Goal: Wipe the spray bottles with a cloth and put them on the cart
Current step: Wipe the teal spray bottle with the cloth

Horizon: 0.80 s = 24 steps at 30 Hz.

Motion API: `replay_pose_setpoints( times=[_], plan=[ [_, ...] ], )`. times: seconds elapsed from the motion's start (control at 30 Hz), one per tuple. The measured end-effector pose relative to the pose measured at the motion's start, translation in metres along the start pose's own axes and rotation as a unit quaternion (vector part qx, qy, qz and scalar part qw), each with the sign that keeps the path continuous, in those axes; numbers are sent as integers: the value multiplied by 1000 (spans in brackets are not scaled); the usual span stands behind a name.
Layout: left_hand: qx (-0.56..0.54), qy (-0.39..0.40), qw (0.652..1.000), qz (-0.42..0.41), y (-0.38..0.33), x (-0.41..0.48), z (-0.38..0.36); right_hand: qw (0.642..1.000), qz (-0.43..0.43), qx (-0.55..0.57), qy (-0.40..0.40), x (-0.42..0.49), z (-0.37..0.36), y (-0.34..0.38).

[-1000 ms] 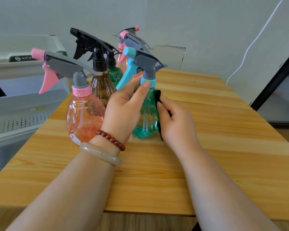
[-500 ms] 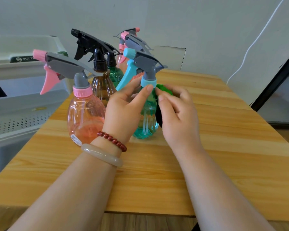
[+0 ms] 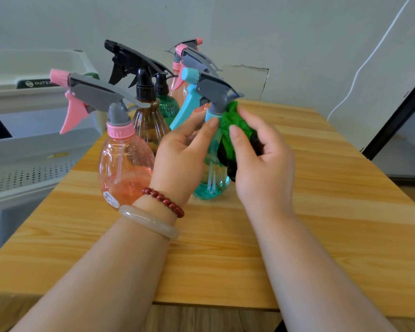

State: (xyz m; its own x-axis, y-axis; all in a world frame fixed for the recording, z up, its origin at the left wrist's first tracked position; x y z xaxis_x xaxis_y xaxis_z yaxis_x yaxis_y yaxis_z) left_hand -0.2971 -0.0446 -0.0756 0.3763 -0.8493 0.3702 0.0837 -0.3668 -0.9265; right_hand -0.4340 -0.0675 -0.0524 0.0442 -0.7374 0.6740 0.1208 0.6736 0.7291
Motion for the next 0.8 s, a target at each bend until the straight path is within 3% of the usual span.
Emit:
replay_pose_setpoints(
  times=[0.2, 0.37, 0.53, 0.7, 0.8],
  plan=[
    [20, 4, 1000, -7, 3, -1, -3, 997, 60, -40, -6, -3, 1, -5],
    [19, -29, 999, 17, 3, 0, 3, 994, -44, -66, 80, -1, -2, -29],
    [12, -29, 1000, 0, 1, 0, 0, 990, -104, 88, -25, 7, 11, -25],
    [35, -32, 999, -22, -3, -4, -3, 997, -57, 5, 43, 2, 0, -15],
    [14, -38, 999, -17, -4, -5, -2, 992, -90, -17, 88, 3, -2, -27]
  ],
)
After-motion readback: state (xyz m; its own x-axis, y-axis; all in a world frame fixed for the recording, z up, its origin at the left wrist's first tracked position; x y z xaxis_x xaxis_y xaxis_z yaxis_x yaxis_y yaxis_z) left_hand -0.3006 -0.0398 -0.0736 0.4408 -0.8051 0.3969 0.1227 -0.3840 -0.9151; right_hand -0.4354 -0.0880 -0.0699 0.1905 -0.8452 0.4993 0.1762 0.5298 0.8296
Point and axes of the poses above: each hand's wrist, its own x-axis towards the middle knuckle, its own z-axis out of the back of the hand, y = z × x, the point moved 9 cm from there along x, towards the middle knuckle, and after that the axes turned 2 degrees about x, right-handed, at the moved point
